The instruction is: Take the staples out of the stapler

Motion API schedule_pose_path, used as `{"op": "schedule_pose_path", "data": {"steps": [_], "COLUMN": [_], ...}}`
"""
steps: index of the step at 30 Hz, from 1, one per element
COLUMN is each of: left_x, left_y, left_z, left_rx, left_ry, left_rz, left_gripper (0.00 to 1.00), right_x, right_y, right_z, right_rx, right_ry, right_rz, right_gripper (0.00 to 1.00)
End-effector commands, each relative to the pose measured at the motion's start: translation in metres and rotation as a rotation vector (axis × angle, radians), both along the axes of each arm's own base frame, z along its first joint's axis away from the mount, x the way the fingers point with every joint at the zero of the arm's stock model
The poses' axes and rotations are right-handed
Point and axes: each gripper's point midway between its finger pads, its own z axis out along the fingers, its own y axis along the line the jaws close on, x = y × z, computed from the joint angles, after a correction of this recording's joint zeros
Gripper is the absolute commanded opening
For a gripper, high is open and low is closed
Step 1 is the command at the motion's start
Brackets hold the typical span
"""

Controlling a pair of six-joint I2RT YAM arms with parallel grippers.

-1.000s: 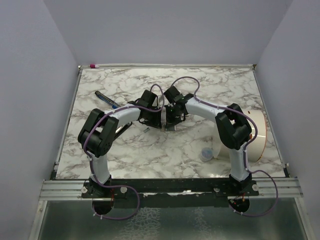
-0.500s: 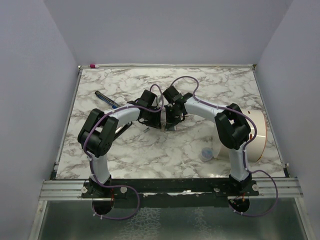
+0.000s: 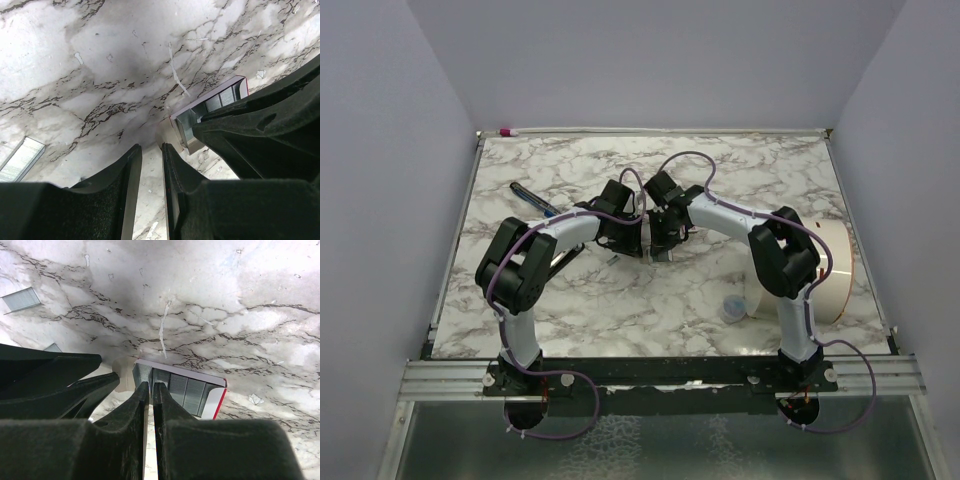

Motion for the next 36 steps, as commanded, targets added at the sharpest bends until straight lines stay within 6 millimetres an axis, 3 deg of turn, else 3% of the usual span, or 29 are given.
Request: {"op": "schedule_pose_path", "data": {"steps": [1,6,13,22,36], "left_x": [-0.007,-0.007,-0.007,-0.008,-0.004], "left_y": [-0.01,-0.01,-0.011,-0.014,-0.006], "left_z": [0.016,0.017,0.02,0.02,0.012], "left_rx": [-0.036,-0.038,-0.049,-0.107,-0.135], "left_ry": [-0.041,-0.045,-0.053,-0.03,0.01], "left_rz": [-0.077,-0.079,-0.082,-0.071,-0.04], "left_gripper": [0.27,0.27,0.27,0.27,0.24], "right_x": [-0.009,-0.008,0.0,0.015,0.028], "right_y": [0.018,0.018,0.018,0.024,0.03], "right_z": [-0.002,0.006,0.022,0.057,0.036], "right_rx": [0.007,0.016,0.028,0.236,0.437], "right_ry": [-0.013,-0.027,-0.103,-0.184,-0.114], "right_rz": [0.06,0.071,0.102,0.138,0.287], "right_gripper": [0.1,0.11,0.24,0.24,0.18]}}
